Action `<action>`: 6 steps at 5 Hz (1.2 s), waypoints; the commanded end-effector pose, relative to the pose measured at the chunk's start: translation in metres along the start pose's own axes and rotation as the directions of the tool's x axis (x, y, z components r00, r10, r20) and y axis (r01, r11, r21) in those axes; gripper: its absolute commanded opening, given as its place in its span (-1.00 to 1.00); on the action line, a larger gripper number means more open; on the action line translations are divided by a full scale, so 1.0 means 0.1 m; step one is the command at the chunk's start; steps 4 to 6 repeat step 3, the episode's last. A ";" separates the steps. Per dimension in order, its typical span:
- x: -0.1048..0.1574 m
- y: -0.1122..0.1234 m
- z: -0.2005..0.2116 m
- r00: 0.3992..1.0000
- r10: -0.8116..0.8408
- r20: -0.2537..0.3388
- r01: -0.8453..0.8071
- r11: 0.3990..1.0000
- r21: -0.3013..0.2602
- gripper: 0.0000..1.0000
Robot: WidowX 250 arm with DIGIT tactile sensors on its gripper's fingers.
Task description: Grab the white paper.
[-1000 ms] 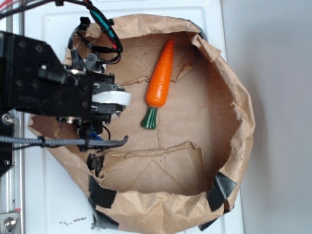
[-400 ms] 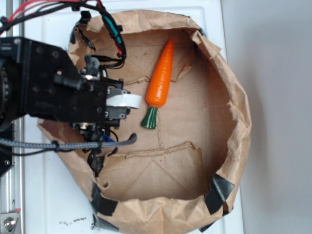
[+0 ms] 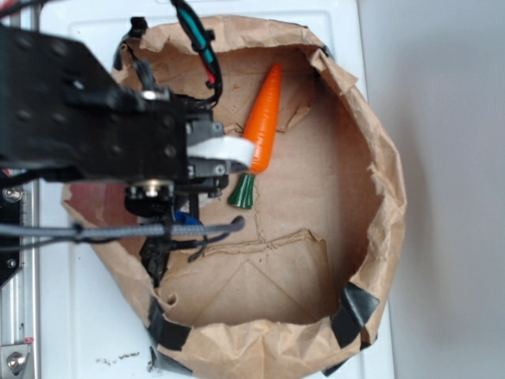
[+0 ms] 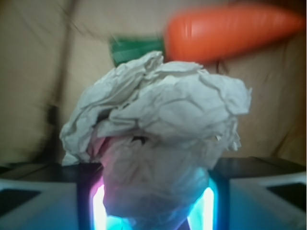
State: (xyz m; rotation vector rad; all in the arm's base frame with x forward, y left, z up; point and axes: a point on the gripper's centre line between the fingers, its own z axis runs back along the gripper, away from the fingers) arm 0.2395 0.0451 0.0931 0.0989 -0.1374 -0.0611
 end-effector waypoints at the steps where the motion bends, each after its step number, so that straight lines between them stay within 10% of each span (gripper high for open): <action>1: 0.36 0.05 0.87 0.981 0.140 0.136 -0.134 0.990 -0.053 -1.00; 6: 0.43 0.04 0.96 0.967 0.147 0.207 -0.136 0.988 -0.067 -1.00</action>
